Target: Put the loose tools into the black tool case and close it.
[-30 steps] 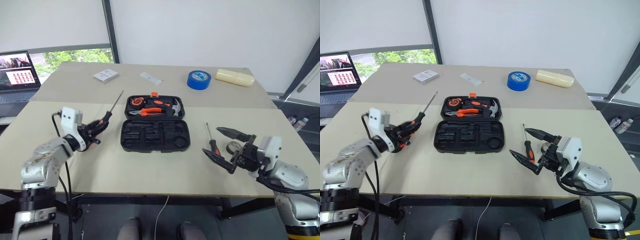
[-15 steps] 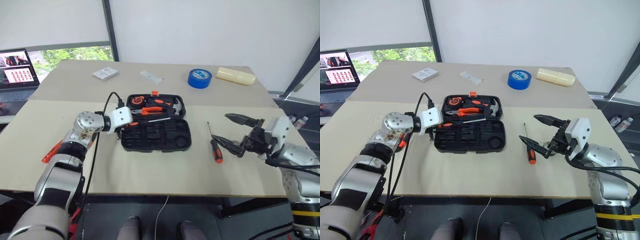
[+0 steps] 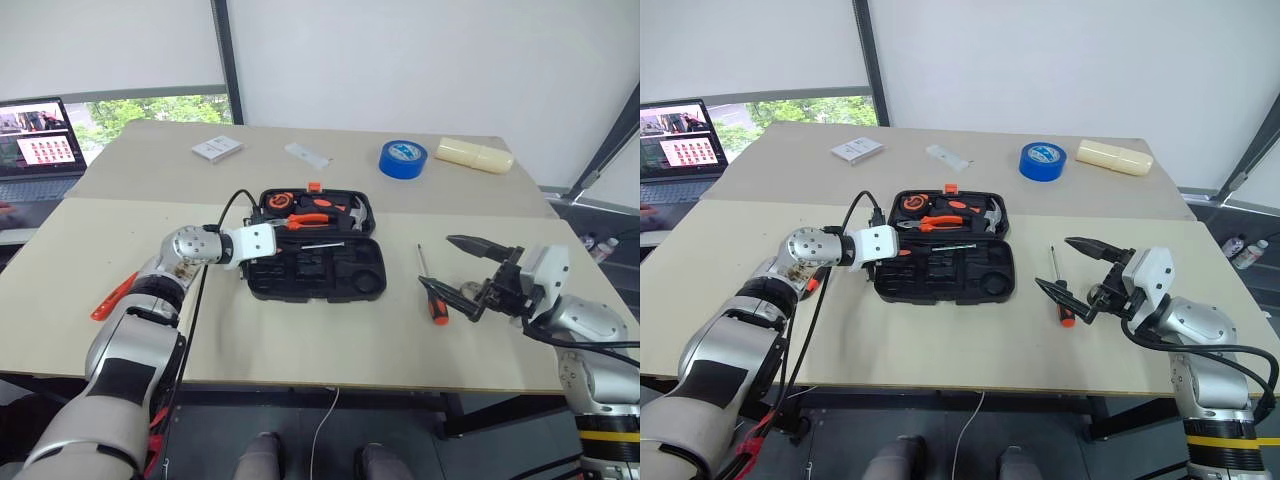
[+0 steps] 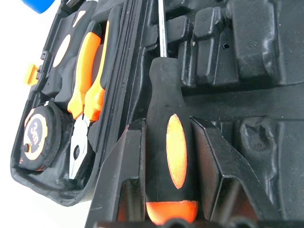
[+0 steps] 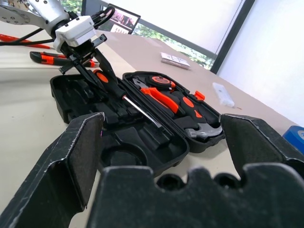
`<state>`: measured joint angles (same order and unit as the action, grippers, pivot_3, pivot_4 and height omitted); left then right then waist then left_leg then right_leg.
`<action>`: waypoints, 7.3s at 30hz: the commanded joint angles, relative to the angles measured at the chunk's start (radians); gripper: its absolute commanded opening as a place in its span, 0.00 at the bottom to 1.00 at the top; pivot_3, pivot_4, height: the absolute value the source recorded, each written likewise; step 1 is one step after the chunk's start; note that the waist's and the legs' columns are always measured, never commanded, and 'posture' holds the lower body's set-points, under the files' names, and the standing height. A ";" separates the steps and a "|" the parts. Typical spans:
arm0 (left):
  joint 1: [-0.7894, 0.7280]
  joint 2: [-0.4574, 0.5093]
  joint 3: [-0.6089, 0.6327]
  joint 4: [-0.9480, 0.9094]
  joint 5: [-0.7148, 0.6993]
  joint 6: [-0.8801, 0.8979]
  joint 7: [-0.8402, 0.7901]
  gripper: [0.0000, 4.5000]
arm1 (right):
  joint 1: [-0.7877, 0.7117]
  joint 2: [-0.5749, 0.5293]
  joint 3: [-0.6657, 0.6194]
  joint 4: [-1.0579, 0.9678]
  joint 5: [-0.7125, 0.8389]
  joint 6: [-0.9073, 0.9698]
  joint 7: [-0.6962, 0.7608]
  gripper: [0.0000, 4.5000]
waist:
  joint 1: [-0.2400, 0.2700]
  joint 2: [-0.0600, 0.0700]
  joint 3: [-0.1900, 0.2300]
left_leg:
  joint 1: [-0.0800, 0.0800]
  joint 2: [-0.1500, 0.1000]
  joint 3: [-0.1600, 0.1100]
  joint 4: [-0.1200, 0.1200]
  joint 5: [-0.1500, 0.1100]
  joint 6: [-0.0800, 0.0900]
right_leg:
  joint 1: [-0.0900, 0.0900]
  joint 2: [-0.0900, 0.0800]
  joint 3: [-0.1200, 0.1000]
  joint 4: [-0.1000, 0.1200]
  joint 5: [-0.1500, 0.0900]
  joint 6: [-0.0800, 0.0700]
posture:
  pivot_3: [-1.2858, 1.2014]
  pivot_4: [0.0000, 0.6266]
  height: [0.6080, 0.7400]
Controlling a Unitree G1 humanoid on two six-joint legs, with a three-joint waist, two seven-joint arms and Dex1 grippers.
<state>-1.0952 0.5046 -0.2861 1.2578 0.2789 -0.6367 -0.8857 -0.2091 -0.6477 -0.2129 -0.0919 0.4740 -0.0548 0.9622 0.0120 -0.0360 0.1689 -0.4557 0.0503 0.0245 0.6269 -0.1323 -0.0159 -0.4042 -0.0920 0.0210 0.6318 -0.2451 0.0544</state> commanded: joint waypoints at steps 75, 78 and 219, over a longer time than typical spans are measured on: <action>0.661 0.093 0.481 -0.904 -0.713 0.602 -0.524 0.99 | 0.628 0.129 -0.252 -0.538 0.082 0.429 -0.501 1.00 | -0.011 0.008 -0.004 | 0.002 0.001 0.000 -0.001 0.000 0.001 | 0.001 0.000 0.001 0.003 0.001 -0.007 | 0.52 0.24 1.00; 0.834 0.155 0.516 -1.008 -0.740 0.597 -0.547 0.99 | 0.714 0.166 -0.258 -0.582 0.078 0.517 -0.582 1.00 | -0.015 0.009 -0.006 | 0.005 0.003 0.001 -0.002 0.000 0.000 | 0.002 -0.001 0.000 0.002 -0.004 -0.016 | 0.52 0.24 1.00; 1.131 -0.001 0.526 -1.509 -0.756 0.752 0.145 1.00 | -0.977 0.530 0.458 1.402 -0.768 -0.153 -0.184 0.01 | -0.061 0.012 -0.006 | 0.000 0.026 0.030 -0.004 0.002 -0.001 | -0.018 0.004 -0.001 0.015 0.000 -0.019 | 0.52 0.24 1.00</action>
<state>0.0436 0.5058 0.2407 -0.2448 -0.4864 0.1112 -0.7551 -1.2118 -0.1342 0.1970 1.2943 -0.2480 -0.2331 0.7779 -0.0490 -0.0239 0.1630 -0.4558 0.0766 0.0546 0.6224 -0.1307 -0.0171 -0.4217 -0.0878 0.0198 0.6471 -0.2446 0.0358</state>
